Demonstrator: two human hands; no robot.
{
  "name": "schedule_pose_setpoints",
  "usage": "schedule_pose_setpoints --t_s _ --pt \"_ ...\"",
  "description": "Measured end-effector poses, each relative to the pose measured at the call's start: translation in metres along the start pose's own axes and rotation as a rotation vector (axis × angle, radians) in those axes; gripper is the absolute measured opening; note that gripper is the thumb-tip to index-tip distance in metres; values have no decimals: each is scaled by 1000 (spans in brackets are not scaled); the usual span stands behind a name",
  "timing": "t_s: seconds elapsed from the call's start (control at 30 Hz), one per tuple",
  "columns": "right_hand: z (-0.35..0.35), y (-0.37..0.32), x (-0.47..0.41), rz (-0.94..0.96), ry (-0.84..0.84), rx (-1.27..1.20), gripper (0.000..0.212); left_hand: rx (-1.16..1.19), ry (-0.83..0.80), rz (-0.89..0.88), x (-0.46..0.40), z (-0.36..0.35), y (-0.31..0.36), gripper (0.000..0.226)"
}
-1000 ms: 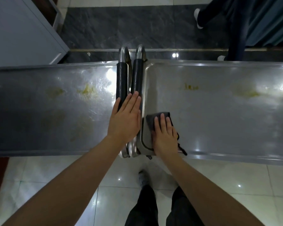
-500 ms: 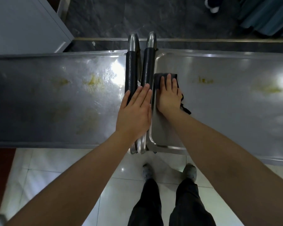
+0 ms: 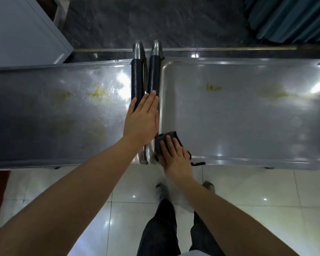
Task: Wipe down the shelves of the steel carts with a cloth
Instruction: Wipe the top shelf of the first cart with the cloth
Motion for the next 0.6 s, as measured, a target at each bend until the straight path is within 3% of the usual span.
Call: schedule_pose_setpoints --t_s 0.13,0.3,0.43,0.6 --pt "6 7 13 54 -20 24 60 0 -10 6 0 2 3 54" --pt "12 49 40 77 -89 66 75 -80 0 43 3 14 19 52" --pt "32 119 59 45 -105 138 75 -77 71 -73 28 11 92 48" --pt "60 232 89 43 -85 158 81 74 40 -113 71 -46 218 42"
Point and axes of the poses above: each hand's wrist, its own x-axis away from the middle knuckle, its own z-axis out of the back of the hand, y = z × x, the point moved 10 cm from there along -x, towards the middle knuckle, and after that the axes turned 3 degrees about -z, right-handed, at the moved point
